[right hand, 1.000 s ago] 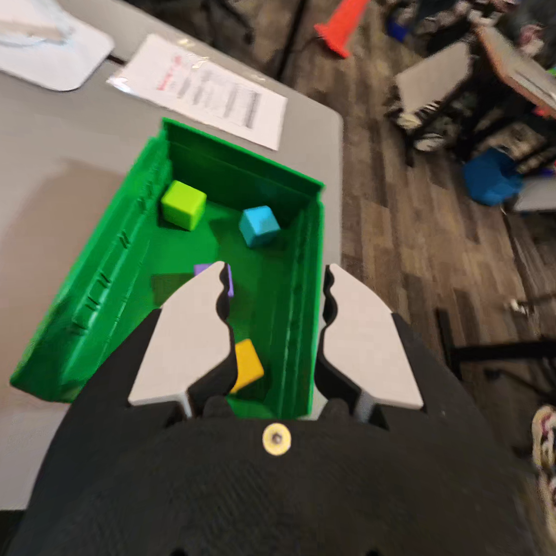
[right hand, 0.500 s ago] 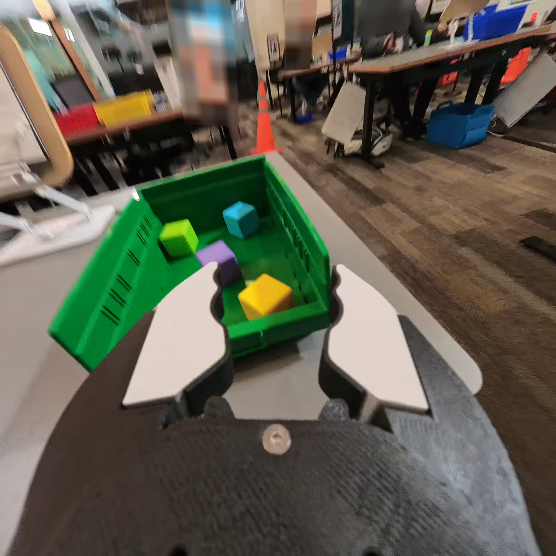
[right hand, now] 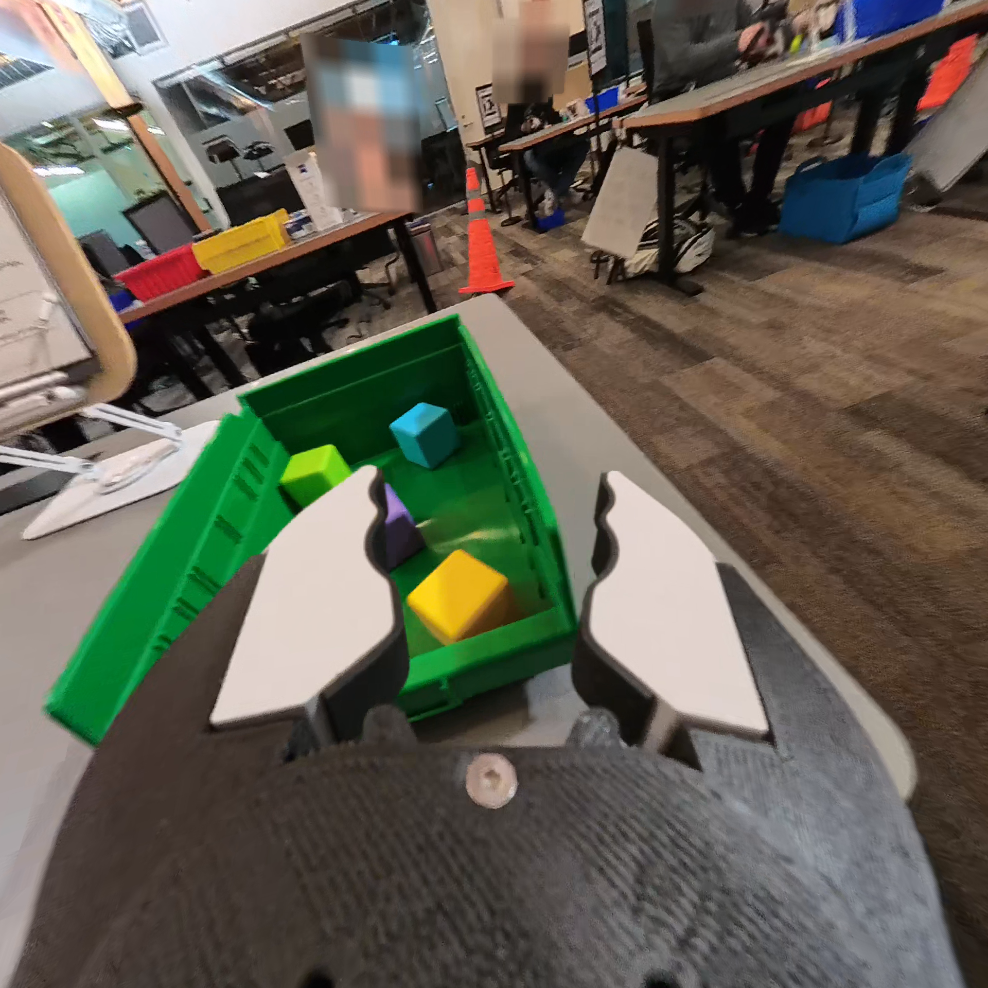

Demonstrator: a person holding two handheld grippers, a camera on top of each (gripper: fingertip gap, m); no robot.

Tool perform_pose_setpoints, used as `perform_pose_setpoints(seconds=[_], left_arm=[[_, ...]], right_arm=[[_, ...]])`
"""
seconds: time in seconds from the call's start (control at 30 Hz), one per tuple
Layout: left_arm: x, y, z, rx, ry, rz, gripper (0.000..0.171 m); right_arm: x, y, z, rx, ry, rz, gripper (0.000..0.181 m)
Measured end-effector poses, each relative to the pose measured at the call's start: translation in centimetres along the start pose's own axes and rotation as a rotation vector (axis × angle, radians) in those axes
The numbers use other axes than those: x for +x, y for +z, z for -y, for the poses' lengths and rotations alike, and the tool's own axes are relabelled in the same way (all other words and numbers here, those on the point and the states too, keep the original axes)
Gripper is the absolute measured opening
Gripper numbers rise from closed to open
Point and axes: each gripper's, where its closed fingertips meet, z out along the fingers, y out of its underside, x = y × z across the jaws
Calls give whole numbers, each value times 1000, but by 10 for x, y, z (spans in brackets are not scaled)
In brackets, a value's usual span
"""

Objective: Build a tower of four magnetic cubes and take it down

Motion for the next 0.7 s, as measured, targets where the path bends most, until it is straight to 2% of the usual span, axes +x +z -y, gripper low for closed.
perform_pose_setpoints(seconds=[0.1,0.23,0.33,0.7], left_arm=[[-6,-7,6,45,-5,27,35],[-15,-4,3,35,1,46,35],[-15,2,-1,14,-27,34,36],[-8,2,0,17,-46,-1,36]], right_arm=[[14,8,-2,-35,-46,-21,72],[18,26,-13,-77,70,45,71],[9,34,-24,-124,108,113,64],[7,35,-42,-186,-176,43,44]])
